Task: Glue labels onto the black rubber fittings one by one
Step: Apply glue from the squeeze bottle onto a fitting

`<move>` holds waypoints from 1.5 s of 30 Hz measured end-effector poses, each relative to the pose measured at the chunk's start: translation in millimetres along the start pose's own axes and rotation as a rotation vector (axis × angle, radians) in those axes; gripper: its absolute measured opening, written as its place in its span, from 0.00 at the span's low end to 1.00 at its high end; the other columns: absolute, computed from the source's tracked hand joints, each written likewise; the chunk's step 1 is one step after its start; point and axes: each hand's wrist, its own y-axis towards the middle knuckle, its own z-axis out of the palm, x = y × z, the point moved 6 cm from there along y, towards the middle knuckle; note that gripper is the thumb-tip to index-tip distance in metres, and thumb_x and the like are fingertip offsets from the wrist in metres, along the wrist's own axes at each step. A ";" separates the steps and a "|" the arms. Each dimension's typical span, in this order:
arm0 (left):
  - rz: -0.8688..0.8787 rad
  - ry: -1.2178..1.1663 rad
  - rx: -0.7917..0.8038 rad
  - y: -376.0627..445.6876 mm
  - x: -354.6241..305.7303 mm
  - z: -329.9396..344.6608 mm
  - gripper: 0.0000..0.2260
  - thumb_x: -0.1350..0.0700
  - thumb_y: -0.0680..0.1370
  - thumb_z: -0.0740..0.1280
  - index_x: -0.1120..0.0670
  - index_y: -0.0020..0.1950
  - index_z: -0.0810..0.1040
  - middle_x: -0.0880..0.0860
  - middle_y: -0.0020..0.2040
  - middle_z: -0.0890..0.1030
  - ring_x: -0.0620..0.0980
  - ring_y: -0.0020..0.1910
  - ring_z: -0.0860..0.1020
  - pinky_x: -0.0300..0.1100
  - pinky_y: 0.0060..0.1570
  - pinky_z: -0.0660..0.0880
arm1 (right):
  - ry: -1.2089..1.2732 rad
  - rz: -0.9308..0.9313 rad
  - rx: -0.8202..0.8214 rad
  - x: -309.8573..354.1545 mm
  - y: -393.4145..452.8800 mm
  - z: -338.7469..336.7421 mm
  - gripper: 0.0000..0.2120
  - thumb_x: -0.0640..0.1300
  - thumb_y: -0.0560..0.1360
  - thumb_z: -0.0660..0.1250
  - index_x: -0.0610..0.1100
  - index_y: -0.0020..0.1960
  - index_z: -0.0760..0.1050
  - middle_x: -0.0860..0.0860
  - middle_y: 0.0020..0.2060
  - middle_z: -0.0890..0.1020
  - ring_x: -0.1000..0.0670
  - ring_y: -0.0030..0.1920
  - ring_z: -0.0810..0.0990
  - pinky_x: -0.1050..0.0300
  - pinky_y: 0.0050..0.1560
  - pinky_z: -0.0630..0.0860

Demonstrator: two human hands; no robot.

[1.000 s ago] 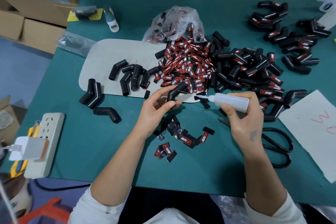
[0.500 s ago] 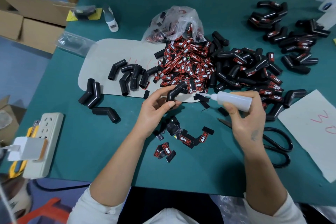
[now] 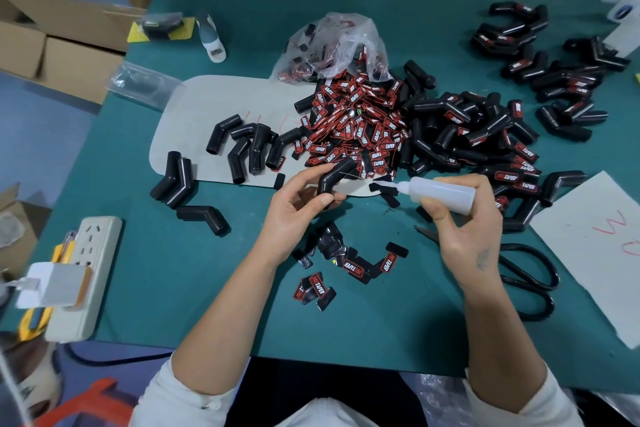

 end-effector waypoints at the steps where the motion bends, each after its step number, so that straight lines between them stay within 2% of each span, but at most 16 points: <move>1: 0.001 -0.004 -0.001 -0.1 -0.3 -0.3 0.18 0.55 0.81 0.72 0.44 0.71 0.79 0.57 0.57 0.87 0.59 0.59 0.85 0.47 0.61 0.80 | 0.001 0.006 -0.010 -0.5 0.3 -1.6 0.11 0.53 0.78 0.72 0.53 0.57 0.74 0.66 0.51 0.81 0.57 0.53 0.81 0.65 0.52 0.74; 5: -0.001 -0.018 -0.004 -0.2 -0.8 -0.6 0.18 0.56 0.81 0.71 0.43 0.70 0.80 0.57 0.57 0.87 0.59 0.59 0.85 0.47 0.61 0.81 | -0.008 -0.006 0.003 1.4 0.9 -0.2 0.11 0.52 0.78 0.72 0.52 0.57 0.74 0.66 0.52 0.81 0.58 0.53 0.81 0.66 0.52 0.74; 10: -0.005 -0.032 -0.005 0.0 -1.7 0.5 0.18 0.58 0.81 0.71 0.43 0.70 0.80 0.57 0.56 0.87 0.58 0.58 0.86 0.45 0.60 0.80 | -0.011 0.008 -0.031 -1.8 1.7 -4.7 0.11 0.52 0.78 0.72 0.55 0.57 0.74 0.65 0.51 0.81 0.56 0.53 0.81 0.60 0.52 0.76; 13: -0.003 -0.029 -0.003 -0.1 -2.5 0.7 0.19 0.59 0.81 0.71 0.43 0.70 0.80 0.56 0.56 0.87 0.58 0.58 0.86 0.44 0.60 0.80 | -0.009 0.005 -0.036 -1.0 2.1 -5.2 0.10 0.51 0.78 0.72 0.55 0.57 0.74 0.66 0.51 0.81 0.59 0.52 0.80 0.66 0.51 0.74; 27: -0.001 -0.023 -0.006 -1.1 -6.2 1.8 0.18 0.56 0.81 0.72 0.42 0.69 0.80 0.57 0.57 0.87 0.58 0.58 0.86 0.45 0.60 0.81 | 0.002 0.006 -0.038 -2.9 2.2 -5.2 0.11 0.50 0.79 0.72 0.53 0.57 0.74 0.67 0.51 0.81 0.61 0.52 0.80 0.70 0.51 0.73; 33: -0.003 -0.014 -0.011 -1.6 -7.4 2.1 0.18 0.54 0.80 0.73 0.41 0.69 0.81 0.56 0.57 0.87 0.58 0.58 0.86 0.45 0.60 0.81 | -0.009 0.011 -0.037 -1.5 1.8 -4.2 0.11 0.53 0.78 0.72 0.55 0.58 0.73 0.66 0.52 0.81 0.58 0.53 0.81 0.62 0.51 0.76; 40: -0.006 -0.007 -0.014 -1.4 -7.0 1.9 0.18 0.53 0.80 0.73 0.41 0.69 0.80 0.56 0.57 0.87 0.58 0.59 0.86 0.48 0.62 0.81 | -0.002 -0.003 0.020 -0.3 0.4 2.2 0.11 0.53 0.78 0.72 0.54 0.57 0.74 0.65 0.51 0.81 0.56 0.52 0.81 0.66 0.52 0.74; 45: -0.014 -0.010 -0.012 -1.3 -6.7 1.7 0.18 0.54 0.80 0.73 0.42 0.69 0.80 0.57 0.58 0.86 0.58 0.59 0.86 0.47 0.61 0.80 | 0.003 -0.002 -0.004 -0.8 1.4 -0.4 0.11 0.53 0.78 0.72 0.52 0.57 0.74 0.66 0.51 0.81 0.58 0.52 0.80 0.66 0.52 0.73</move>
